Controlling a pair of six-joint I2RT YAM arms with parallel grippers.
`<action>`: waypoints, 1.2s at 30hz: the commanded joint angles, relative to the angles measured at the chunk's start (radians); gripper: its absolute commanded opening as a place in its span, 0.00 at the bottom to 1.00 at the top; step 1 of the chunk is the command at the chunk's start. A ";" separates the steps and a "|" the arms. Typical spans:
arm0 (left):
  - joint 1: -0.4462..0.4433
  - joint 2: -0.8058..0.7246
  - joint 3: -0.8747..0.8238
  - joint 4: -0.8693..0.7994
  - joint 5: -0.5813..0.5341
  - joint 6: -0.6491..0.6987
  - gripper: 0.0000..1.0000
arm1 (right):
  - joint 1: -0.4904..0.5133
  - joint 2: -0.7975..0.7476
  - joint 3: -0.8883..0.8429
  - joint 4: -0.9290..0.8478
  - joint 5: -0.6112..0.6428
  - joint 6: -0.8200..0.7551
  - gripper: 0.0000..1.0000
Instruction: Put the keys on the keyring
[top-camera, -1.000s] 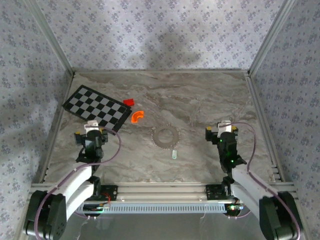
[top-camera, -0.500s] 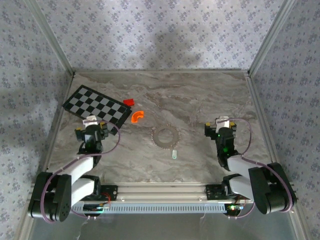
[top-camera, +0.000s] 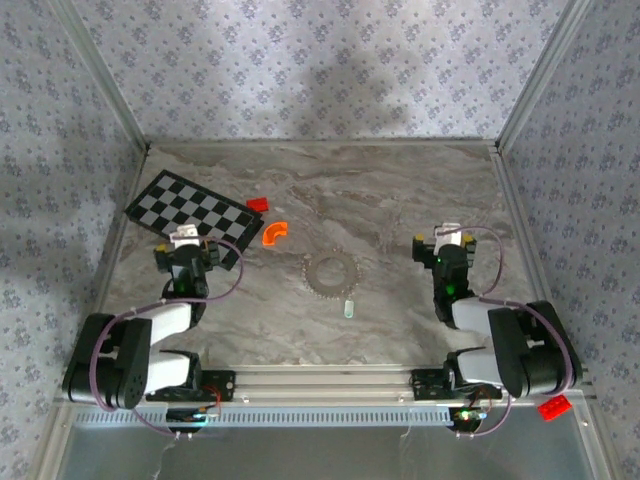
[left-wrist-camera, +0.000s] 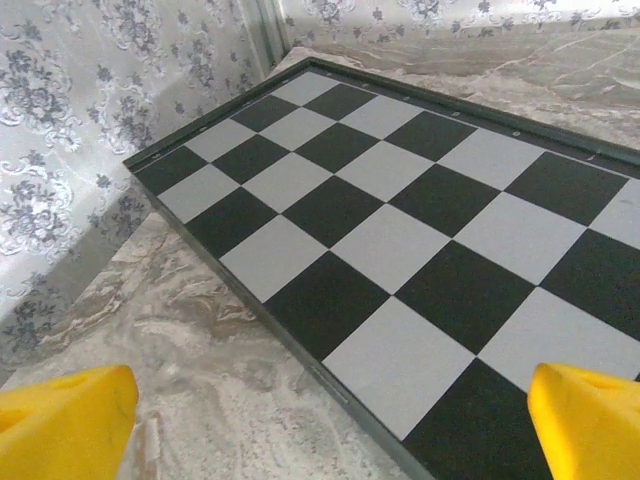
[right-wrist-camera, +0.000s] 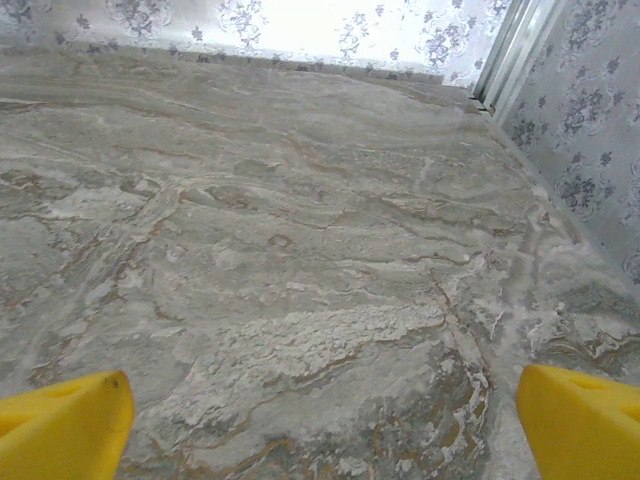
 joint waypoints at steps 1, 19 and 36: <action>0.008 0.038 0.001 0.180 0.045 0.017 1.00 | -0.038 0.075 0.014 0.146 -0.018 -0.031 1.00; 0.051 0.297 0.050 0.351 0.160 0.042 1.00 | -0.112 0.221 0.088 0.147 -0.005 0.036 1.00; 0.102 0.285 0.150 0.138 0.199 -0.012 1.00 | -0.135 0.219 0.142 0.032 -0.026 0.065 1.00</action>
